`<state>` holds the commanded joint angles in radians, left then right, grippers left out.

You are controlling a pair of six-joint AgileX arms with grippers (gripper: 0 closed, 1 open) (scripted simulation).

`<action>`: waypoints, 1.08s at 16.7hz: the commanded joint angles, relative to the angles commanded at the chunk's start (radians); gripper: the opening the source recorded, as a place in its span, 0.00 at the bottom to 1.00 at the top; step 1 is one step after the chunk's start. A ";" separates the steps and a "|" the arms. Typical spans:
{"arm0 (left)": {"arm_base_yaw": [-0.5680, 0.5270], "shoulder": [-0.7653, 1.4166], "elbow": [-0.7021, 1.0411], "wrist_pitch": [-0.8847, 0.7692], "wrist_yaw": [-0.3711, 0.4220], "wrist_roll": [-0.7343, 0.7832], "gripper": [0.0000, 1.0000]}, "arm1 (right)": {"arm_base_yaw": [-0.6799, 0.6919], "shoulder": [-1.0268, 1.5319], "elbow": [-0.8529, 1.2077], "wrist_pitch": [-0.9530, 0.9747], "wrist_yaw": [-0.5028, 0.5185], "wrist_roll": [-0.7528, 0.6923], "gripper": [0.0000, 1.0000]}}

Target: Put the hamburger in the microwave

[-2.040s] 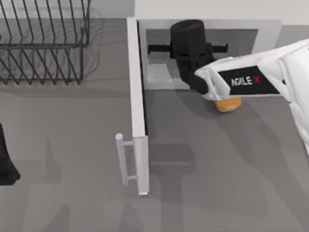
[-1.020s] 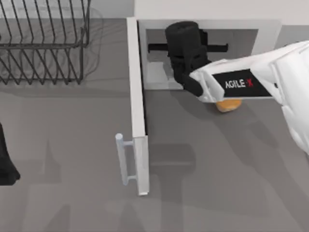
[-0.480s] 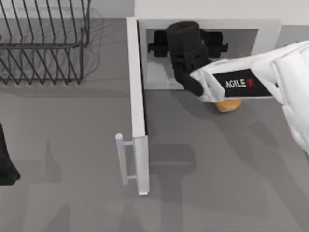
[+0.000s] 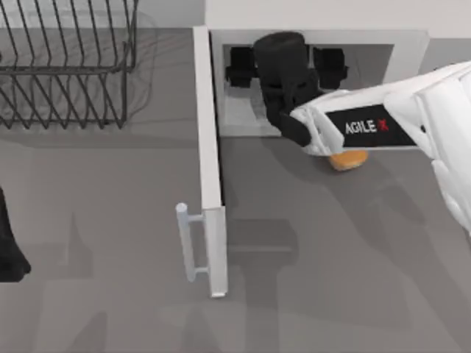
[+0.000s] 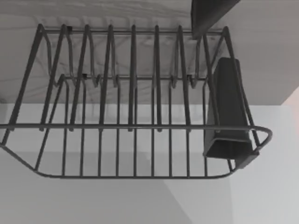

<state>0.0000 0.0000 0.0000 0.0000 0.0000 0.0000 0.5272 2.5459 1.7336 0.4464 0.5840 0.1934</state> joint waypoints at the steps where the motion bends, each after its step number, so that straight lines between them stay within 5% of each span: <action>1: 0.000 0.000 0.000 0.000 0.000 0.000 1.00 | 0.005 -0.009 -0.011 0.006 0.005 0.003 1.00; 13: 0.000 0.000 0.000 0.000 0.000 0.000 1.00 | 0.245 -0.367 -0.724 0.241 0.218 0.134 1.00; 18: 0.000 0.000 0.000 0.000 0.000 0.000 1.00 | 0.295 -0.433 -0.831 0.290 0.263 0.160 1.00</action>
<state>0.0000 0.0000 0.0000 0.0000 0.0000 0.0000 0.8219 2.1128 0.9022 0.7363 0.8469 0.3531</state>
